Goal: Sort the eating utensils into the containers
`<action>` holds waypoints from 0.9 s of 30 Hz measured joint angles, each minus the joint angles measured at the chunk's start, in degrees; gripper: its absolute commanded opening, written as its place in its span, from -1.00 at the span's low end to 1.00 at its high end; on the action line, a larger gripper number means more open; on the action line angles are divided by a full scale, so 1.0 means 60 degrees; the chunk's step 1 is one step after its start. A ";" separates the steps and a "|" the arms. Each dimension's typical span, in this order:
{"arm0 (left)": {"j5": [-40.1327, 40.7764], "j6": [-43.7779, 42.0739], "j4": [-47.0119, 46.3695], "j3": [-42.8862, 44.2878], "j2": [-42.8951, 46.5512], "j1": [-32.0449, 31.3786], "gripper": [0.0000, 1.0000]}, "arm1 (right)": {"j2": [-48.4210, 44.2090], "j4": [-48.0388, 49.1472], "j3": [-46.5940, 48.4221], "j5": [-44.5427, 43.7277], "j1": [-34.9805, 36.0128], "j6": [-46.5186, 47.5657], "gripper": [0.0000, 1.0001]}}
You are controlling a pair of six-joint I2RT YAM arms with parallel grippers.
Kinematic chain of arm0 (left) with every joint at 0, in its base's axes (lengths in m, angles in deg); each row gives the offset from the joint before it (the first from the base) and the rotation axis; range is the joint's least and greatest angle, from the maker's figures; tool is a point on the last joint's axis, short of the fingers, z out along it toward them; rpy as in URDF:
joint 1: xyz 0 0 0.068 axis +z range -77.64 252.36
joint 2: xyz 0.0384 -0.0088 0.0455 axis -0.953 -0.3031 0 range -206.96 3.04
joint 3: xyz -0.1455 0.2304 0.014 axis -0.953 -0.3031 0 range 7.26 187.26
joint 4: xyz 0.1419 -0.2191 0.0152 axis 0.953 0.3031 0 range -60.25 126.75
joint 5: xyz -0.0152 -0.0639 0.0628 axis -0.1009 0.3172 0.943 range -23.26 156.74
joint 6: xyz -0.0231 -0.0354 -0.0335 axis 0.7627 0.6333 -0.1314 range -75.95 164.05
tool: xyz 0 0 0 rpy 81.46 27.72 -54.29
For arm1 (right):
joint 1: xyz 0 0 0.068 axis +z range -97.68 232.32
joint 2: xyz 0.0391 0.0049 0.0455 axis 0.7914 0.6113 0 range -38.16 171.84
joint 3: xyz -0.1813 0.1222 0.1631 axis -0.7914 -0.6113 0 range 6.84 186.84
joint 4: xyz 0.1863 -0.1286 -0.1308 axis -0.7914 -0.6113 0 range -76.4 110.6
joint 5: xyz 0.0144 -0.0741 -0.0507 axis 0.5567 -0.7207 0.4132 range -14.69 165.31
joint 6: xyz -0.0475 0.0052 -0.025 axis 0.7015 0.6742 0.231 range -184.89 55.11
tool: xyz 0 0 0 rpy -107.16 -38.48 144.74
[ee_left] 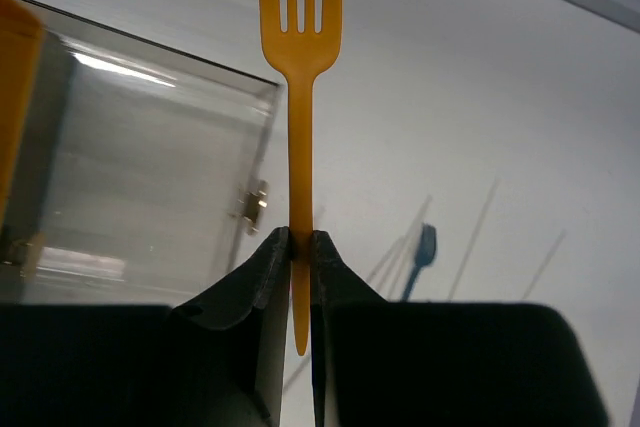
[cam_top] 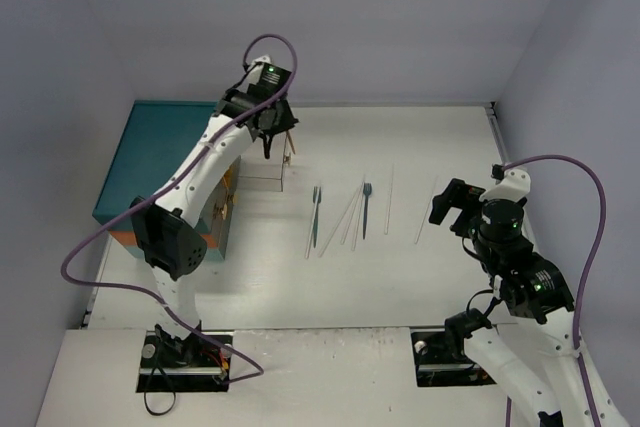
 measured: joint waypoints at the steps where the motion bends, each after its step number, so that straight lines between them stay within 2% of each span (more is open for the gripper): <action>1: 0.0074 0.0000 0.0000 -0.0079 -0.0008 0.0266 -1.00 | 0.0000 0.0000 0.0000 0.0000 0.0000 -0.0005 0.99; 6: 0.0272 -0.0028 0.0067 -0.0459 -0.0499 0.1036 -1.00 | 0.0005 0.0000 0.0000 0.0000 0.0000 -0.0026 0.99; 16: 0.0318 0.0105 0.0129 -0.1540 -0.0985 0.1039 -1.00 | 0.0015 0.0000 0.0000 -0.0019 0.0000 -0.0056 1.00; 24: 0.0436 0.0282 0.0149 -0.2228 -0.0418 0.0984 -0.36 | 0.0142 0.0002 0.0000 -0.0088 0.0000 -0.0066 1.00; 27: 0.0451 0.0287 0.0141 -0.2239 -0.0165 0.0946 -0.25 | 0.0273 0.0004 -0.0001 -0.0088 0.0000 -0.0066 1.00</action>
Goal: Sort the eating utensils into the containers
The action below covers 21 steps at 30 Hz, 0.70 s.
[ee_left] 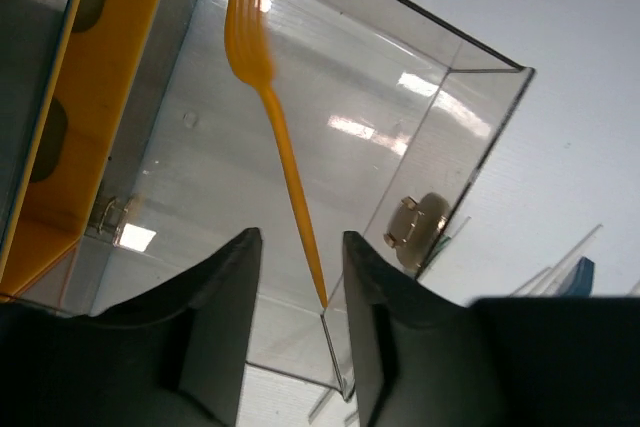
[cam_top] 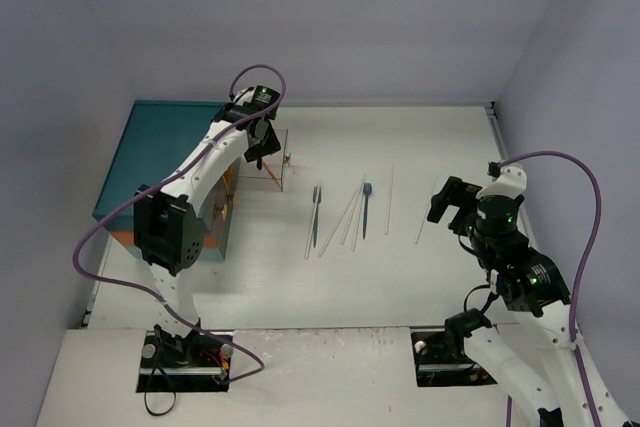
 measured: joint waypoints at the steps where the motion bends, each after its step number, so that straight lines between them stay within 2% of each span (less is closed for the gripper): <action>1: 0.0005 -0.0020 0.0002 0.0000 0.0093 -0.0023 -0.24 | 0.0036 0.0000 -0.0002 -0.0002 0.0000 0.0000 1.00; 7: 0.0110 -0.0538 0.0000 0.0467 0.0380 -0.0567 -0.23 | 0.0069 0.0000 -0.0006 0.0001 0.0000 0.0000 1.00; 14: 0.0174 -0.1315 0.0045 0.1140 0.0335 -0.2339 -0.22 | 0.0066 0.0003 -0.0010 0.0001 0.0000 0.0000 1.00; 21: -0.0197 -0.1329 0.0100 0.0496 -0.0131 -0.3625 -0.22 | 0.0066 0.0002 -0.0012 0.0001 0.0000 -0.0007 1.00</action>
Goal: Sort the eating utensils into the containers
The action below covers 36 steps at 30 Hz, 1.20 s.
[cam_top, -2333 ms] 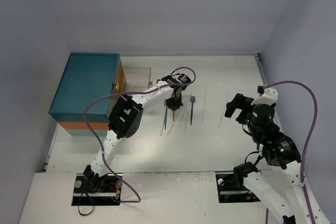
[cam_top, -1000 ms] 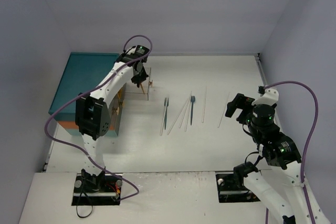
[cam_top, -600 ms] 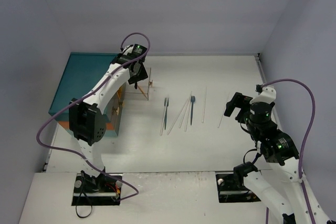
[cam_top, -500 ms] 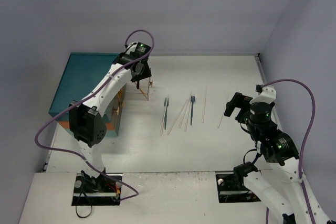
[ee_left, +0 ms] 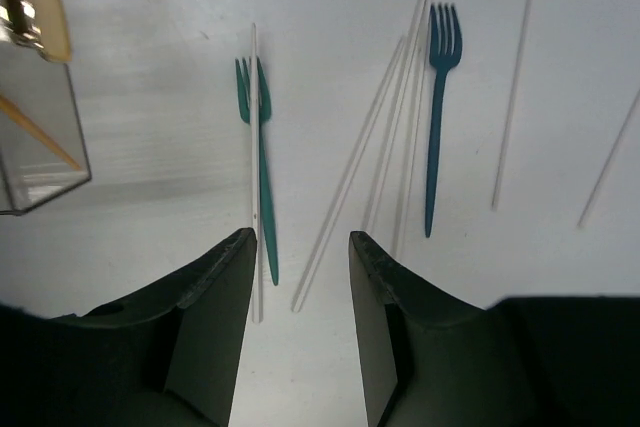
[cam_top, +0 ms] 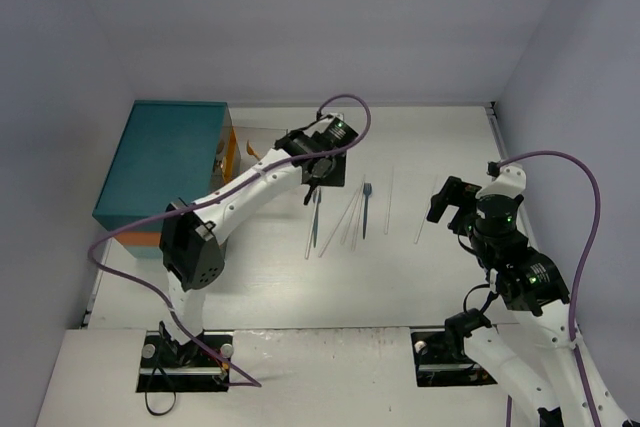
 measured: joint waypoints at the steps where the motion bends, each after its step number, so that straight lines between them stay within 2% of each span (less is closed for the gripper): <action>1: -0.0068 0.0050 0.0001 -0.0161 -0.0142 -0.0074 -0.22 | 0.0000 0.0002 -0.0004 0.0000 0.0000 -0.0001 1.00; 11: -0.0676 0.0480 0.0011 -0.1372 -0.1524 -0.0155 -0.22 | 0.0000 0.0001 -0.0129 0.0000 0.0000 -0.0033 1.00; 26: -0.0984 0.0699 -0.0251 -0.2019 -0.1644 -0.0092 -0.24 | 0.0011 0.0001 -0.0144 0.0000 0.0000 -0.0102 1.00; 33: -0.0950 0.0586 -0.0326 -0.2020 -0.1644 0.0350 -0.50 | 0.0031 0.0001 -0.0144 0.0000 0.0000 -0.0125 1.00; 36: -0.0910 0.0440 -0.0336 -0.2019 -0.1644 0.0545 -0.55 | 0.0036 0.0001 -0.0144 0.0000 0.0000 -0.0134 1.00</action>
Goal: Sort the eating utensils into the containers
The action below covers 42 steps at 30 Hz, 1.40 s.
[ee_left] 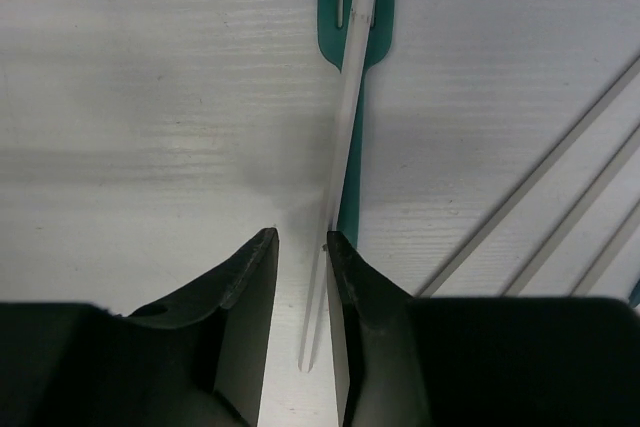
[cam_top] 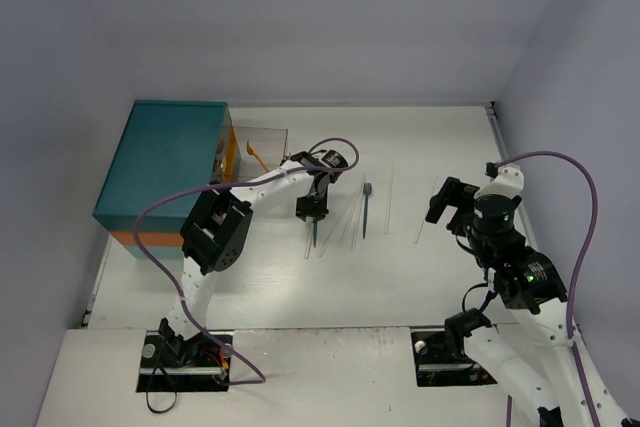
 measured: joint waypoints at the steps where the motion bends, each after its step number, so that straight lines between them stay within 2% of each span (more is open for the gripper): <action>1: 0.0013 -0.0042 -0.0002 0.0000 0.0000 0.0036 -0.56 | 0.0000 0.0000 0.0000 0.0000 0.0000 -0.0001 1.00; 5: -0.0001 -0.0211 -0.0019 0.0000 0.0000 0.0069 -0.62 | -0.0003 0.0000 0.0000 0.0000 0.0000 -0.0004 1.00; 19: -0.0479 -0.0539 -0.0175 0.0000 0.0000 0.0080 -0.64 | 0.0028 0.0000 0.0000 0.0000 0.0000 -0.0004 1.00; 24: -0.0562 -0.0559 -0.0201 0.0000 -0.0017 0.0087 -0.79 | 0.0071 0.0000 0.0000 0.0000 0.0000 -0.0004 1.00; 32: -0.0585 -0.0568 -0.0230 0.0000 -0.0117 0.0095 -0.88 | 0.0069 0.0003 -0.0008 0.0000 0.0000 -0.0005 1.00; 36: -0.0593 -0.0572 -0.0227 0.0000 -0.0117 0.0112 -1.00 | 0.0069 0.0002 -0.0033 0.0000 0.0000 -0.0009 1.00; 42: -0.0619 -0.0583 -0.0227 0.0000 -0.0109 0.0149 -1.00 | 0.0069 0.0004 -0.0061 0.0000 0.0000 -0.0012 1.00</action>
